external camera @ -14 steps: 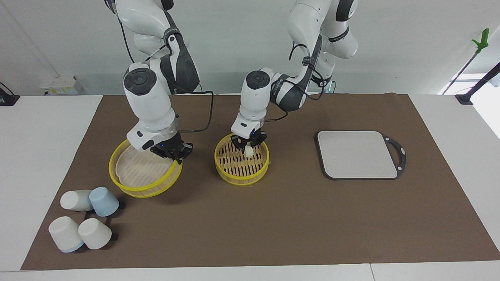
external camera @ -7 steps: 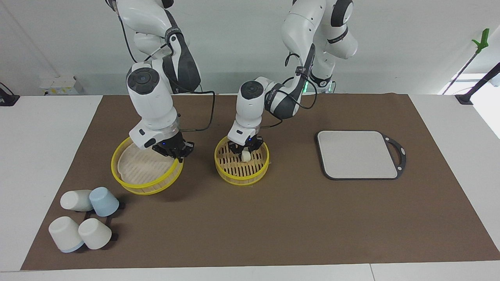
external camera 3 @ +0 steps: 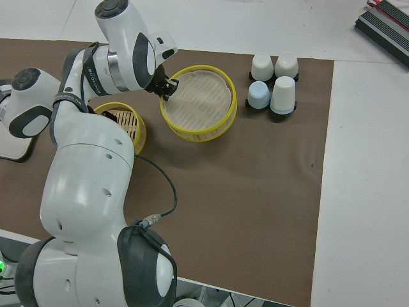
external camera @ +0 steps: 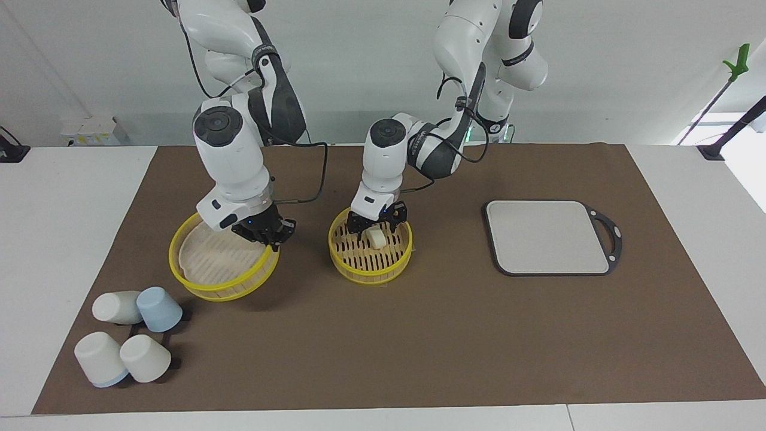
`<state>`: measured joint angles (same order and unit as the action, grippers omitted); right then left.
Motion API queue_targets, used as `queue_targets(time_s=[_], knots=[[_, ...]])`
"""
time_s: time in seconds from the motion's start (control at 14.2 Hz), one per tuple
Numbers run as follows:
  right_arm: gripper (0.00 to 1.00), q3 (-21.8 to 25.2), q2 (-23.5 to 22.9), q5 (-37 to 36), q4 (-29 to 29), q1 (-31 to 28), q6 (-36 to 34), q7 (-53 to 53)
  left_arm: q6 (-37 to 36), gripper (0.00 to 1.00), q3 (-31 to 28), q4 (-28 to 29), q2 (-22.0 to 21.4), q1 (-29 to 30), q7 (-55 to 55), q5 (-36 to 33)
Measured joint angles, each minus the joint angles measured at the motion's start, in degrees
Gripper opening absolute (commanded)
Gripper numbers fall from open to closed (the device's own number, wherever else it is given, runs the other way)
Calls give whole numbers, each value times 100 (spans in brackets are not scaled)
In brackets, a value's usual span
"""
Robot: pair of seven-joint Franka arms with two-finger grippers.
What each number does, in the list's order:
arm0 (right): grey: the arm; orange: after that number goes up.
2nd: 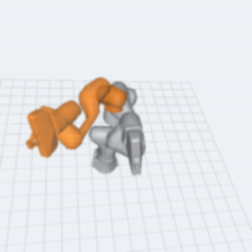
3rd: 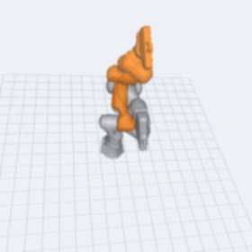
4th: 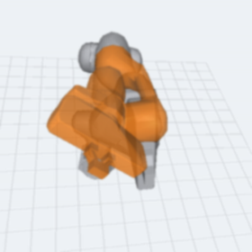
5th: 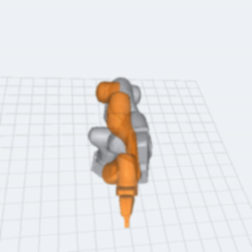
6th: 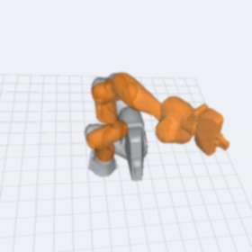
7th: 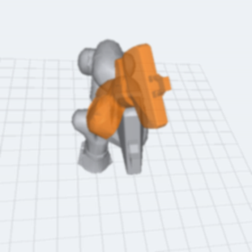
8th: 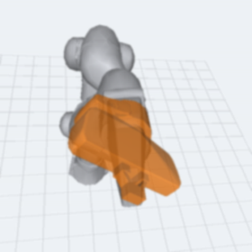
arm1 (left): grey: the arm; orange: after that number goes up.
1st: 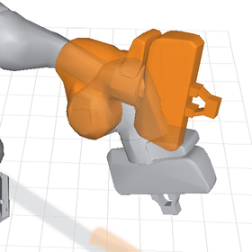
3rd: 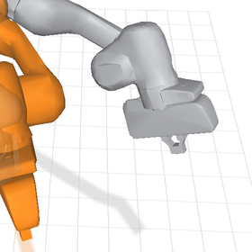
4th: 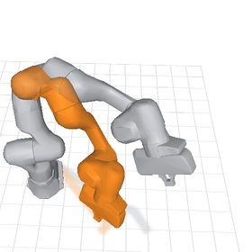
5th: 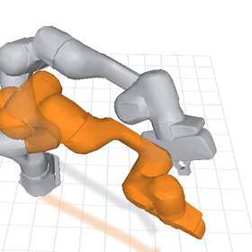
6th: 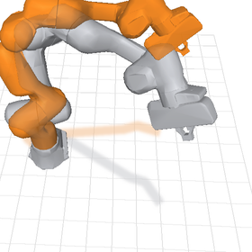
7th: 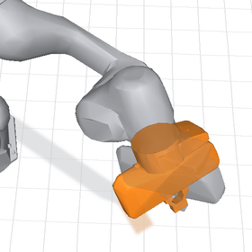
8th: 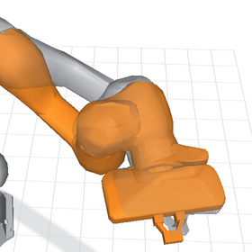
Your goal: Place bun in steamer
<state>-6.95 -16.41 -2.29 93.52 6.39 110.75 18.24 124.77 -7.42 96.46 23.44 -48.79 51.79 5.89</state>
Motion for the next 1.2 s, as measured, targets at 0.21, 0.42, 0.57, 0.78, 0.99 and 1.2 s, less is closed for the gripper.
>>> queue_targets(time_s=[0.21,0.42,0.57,0.78,0.99,1.2], knots=[[0,-18,13,0,0,86,1,42,-1041,100,-50,-86,-782,386,-126,-1],[0,-25,39,0,-12,458,11,423,-1960,100,-73,-82,-1560,998,-717,-2],[0,-26,62,-104,-51,799,11,797,-2426,100,-93,-75,-1904,1488,-1283,-2],[0,-34,7,-363,-211,1448,-82,1776,-2969,100,-124,-68,-2227,2346,-2343,-4],[0,-39,-423,-372,-778,2045,-411,2527,-3318,100,-145,-73,-2398,3164,-3454,-4],[0,-42,-1026,-278,-1418,2408,-514,2998,-3620,100,-151,-98,-2486,3655,-4493,-209]])
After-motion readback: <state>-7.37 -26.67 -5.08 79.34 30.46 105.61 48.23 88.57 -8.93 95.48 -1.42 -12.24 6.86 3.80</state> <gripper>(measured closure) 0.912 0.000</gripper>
